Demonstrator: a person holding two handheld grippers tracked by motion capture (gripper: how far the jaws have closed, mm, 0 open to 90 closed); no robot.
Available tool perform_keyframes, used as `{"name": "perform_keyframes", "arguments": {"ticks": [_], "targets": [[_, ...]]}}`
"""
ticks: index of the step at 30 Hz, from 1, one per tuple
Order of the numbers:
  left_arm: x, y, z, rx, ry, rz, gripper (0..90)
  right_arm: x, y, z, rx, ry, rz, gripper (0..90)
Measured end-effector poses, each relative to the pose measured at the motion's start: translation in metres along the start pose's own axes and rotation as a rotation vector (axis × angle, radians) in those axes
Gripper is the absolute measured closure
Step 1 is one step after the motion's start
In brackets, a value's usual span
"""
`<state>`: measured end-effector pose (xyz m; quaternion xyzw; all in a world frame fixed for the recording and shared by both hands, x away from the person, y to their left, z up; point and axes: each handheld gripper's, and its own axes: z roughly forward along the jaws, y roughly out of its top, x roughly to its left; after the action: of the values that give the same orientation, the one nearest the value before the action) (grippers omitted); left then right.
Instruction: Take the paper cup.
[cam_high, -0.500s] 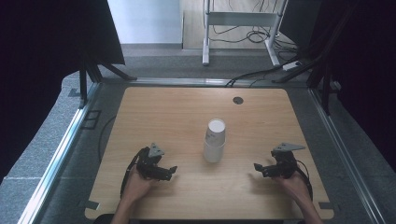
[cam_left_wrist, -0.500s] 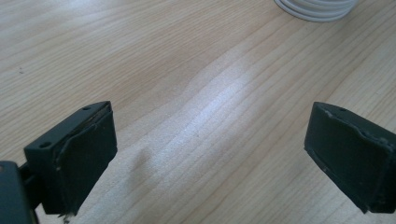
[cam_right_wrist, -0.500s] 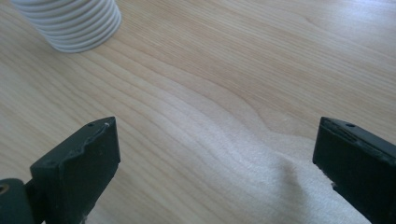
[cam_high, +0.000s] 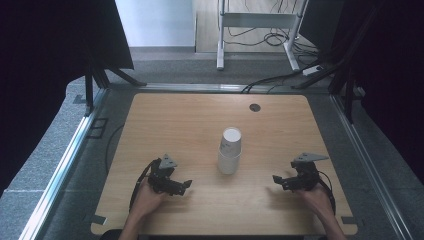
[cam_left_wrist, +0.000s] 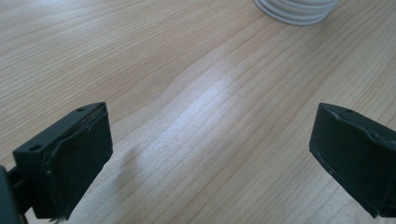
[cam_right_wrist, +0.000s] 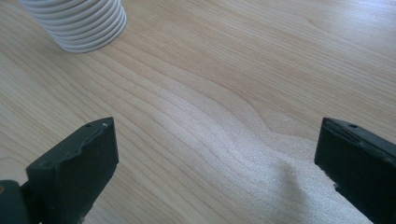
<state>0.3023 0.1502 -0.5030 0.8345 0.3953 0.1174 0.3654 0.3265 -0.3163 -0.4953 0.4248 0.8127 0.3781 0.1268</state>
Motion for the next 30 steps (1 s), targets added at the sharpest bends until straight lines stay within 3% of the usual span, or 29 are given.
{"name": "perform_keyframes", "arguments": {"ticks": [8, 16, 25, 30], "targets": [[-0.003, 0.001, 0.001, 0.003, 0.004, 0.03, 0.0, 0.002, 0.003, -0.001, -0.004, 0.009, -0.014, 0.0], [-0.003, 0.002, -0.001, -0.018, -0.007, 0.031, 0.0, 0.005, 0.008, -0.005, -0.016, 0.021, -0.044, 0.0], [-0.009, 0.008, -0.001, 0.038, 0.007, 0.066, 0.0, 0.007, 0.015, -0.01, -0.01, 0.03, -0.074, 0.0], [-0.008, 0.014, -0.005, 0.011, 0.011, 0.014, 0.0, 0.01, 0.02, -0.013, -0.006, 0.038, -0.095, 0.0]]}}
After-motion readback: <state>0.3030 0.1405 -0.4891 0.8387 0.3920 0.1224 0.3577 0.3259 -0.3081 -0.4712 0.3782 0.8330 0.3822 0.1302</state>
